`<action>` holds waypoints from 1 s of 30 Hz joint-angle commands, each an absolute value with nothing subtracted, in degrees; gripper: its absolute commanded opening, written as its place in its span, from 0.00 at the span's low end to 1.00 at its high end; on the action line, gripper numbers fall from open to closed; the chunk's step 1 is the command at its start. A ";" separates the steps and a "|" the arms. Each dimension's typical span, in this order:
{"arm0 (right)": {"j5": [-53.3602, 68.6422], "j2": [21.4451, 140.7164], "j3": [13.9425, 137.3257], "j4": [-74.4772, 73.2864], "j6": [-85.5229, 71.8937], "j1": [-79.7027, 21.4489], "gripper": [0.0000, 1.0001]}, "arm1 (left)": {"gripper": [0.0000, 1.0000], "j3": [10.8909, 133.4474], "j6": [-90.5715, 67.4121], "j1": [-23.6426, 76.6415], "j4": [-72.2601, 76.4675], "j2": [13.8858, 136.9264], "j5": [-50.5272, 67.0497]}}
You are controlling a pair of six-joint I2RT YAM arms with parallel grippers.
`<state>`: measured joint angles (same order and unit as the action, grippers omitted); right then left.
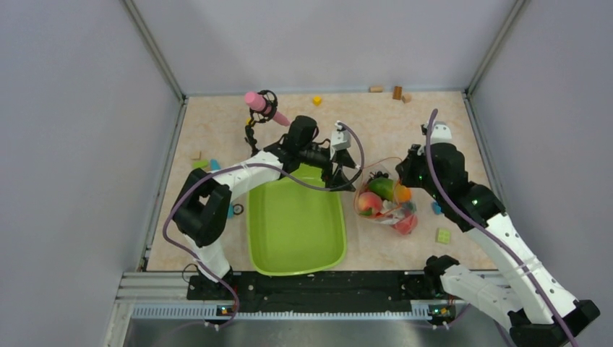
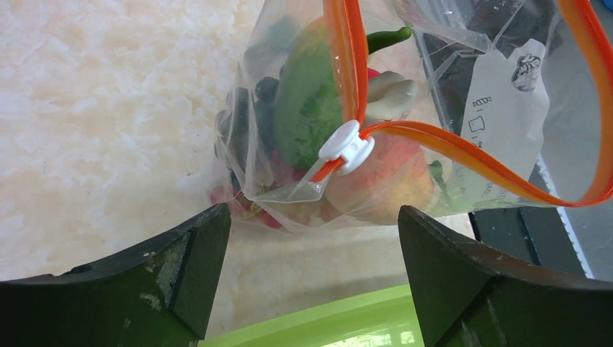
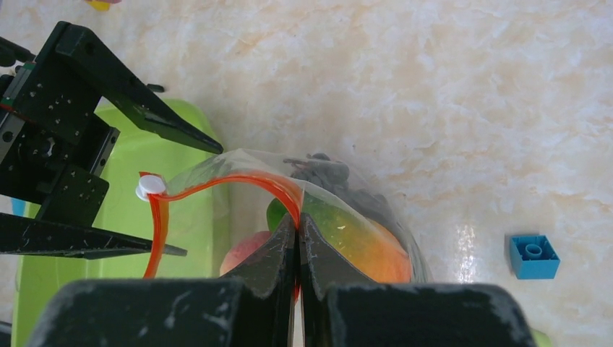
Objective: Place the food in the zip-top bag and seal the zipper
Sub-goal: Zip the zipper food storage bag at the center of the board.
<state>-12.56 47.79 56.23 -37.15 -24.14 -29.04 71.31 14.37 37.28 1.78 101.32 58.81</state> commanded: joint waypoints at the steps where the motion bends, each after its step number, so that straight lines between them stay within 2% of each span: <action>1: -10.91 47.92 55.69 -33.69 -24.18 -26.85 0.00 | 0.90 72.84 11.23 37.19 9.96 101.73 58.62; 9: -8.04 48.54 54.41 -33.53 -23.40 -23.48 0.00 | 0.90 69.93 2.56 36.37 26.04 102.88 59.29; 19: -6.79 49.84 53.75 -33.17 -22.85 -21.39 0.00 | 0.87 69.57 -2.88 36.28 33.35 106.71 62.44; 24: -6.15 49.80 52.88 -33.20 -23.02 -20.13 0.00 | 0.85 65.72 -14.33 36.13 51.45 108.48 63.78; 30: -4.33 49.33 52.44 -33.30 -23.34 -19.68 0.00 | 0.82 67.70 -32.74 35.24 73.37 115.42 67.15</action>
